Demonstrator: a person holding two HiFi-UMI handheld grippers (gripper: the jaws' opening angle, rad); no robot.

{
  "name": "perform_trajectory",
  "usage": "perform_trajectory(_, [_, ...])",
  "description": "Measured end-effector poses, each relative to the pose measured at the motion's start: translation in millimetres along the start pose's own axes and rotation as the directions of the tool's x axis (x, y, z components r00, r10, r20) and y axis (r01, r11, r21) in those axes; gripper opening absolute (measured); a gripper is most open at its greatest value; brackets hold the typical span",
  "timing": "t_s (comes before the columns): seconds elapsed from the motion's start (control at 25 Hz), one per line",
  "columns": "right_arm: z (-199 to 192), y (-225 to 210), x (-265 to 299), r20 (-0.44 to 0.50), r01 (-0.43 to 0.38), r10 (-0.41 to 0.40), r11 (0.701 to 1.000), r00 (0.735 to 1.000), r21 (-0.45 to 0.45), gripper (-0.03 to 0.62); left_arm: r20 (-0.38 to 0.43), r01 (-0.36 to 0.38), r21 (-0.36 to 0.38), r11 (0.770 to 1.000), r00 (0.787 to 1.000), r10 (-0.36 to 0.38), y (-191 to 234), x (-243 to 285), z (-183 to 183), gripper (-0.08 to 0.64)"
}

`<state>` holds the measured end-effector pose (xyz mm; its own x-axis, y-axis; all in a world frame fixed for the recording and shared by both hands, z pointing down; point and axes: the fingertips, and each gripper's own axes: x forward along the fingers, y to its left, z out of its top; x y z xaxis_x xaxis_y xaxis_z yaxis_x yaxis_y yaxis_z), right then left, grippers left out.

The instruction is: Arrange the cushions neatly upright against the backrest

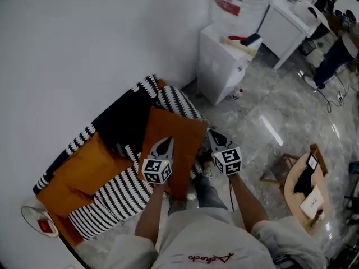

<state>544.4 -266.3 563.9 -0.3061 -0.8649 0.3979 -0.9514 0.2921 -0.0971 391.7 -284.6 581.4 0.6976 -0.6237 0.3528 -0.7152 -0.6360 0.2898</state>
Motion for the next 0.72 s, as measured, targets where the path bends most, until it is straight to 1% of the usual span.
perform_trajectory(0.08, [2.4,36.7,33.3,-0.025,-0.117,0.116,0.992,0.993,-0.042,0.027,0.008,-0.123,-0.053,0.991,0.992,0.124,38.9,-37.8,-13.3,0.029])
perform_trajectory(0.12, [1.6,55.4,48.5,-0.041,-0.173,0.171,0.983,0.984,-0.062,0.028,0.008,-0.185,-0.082,0.979,0.982,0.186,56.3,-58.3,-23.0,0.029])
perform_trajectory(0.16, [-0.1,73.5,62.6,-0.058,-0.226,0.222,0.971,0.973,-0.080,0.027,0.007,-0.247,-0.114,0.962,0.968,0.249,71.9,-79.5,-34.1,0.029])
perform_trajectory(0.2, [-2.5,90.7,75.6,-0.074,-0.273,0.267,0.958,0.961,-0.091,0.027,0.002,-0.307,-0.144,0.941,0.951,0.311,85.7,-101.0,-46.2,0.029])
perform_trajectory(0.28, [-9.4,120.8,96.5,-0.100,-0.342,0.333,0.936,0.938,-0.090,0.026,-0.014,-0.412,-0.201,0.889,0.909,0.418,107.5,-142.4,-71.8,0.029])
perform_trajectory(0.36, [-19.1,147.5,109.5,-0.131,-0.396,0.383,0.913,0.915,-0.096,0.027,-0.034,-0.486,-0.258,0.835,0.868,0.495,120.0,-177.7,-97.6,0.029])
perform_trajectory(0.44, [-30.5,170.6,118.9,-0.173,-0.443,0.420,0.888,0.891,-0.123,0.028,-0.054,-0.535,-0.309,0.786,0.835,0.548,126.0,-204.2,-122.0,0.029])
perform_trajectory(0.52, [-40.8,186.1,126.7,-0.208,-0.468,0.436,0.873,0.875,-0.139,0.028,-0.071,-0.561,-0.361,0.745,0.813,0.578,129.1,-221.4,-144.1,0.029])
perform_trajectory(0.6, [-48.2,195.2,133.2,-0.237,-0.480,0.439,0.863,0.867,-0.155,0.028,-0.079,-0.562,-0.421,0.712,0.804,0.589,133.1,-230.6,-162.6,0.029])
perform_trajectory(0.64, [-52.1,197.5,136.4,-0.256,-0.484,0.437,0.859,0.863,-0.168,0.028,-0.081,-0.555,-0.459,0.694,0.804,0.589,135.5,-232.9,-171.6,0.029])
perform_trajectory(0.72, [-64.0,195.6,142.0,-0.307,-0.490,0.422,0.850,0.853,-0.192,0.028,-0.092,-0.529,-0.545,0.651,0.809,0.580,138.5,-233.5,-193.5,0.031])
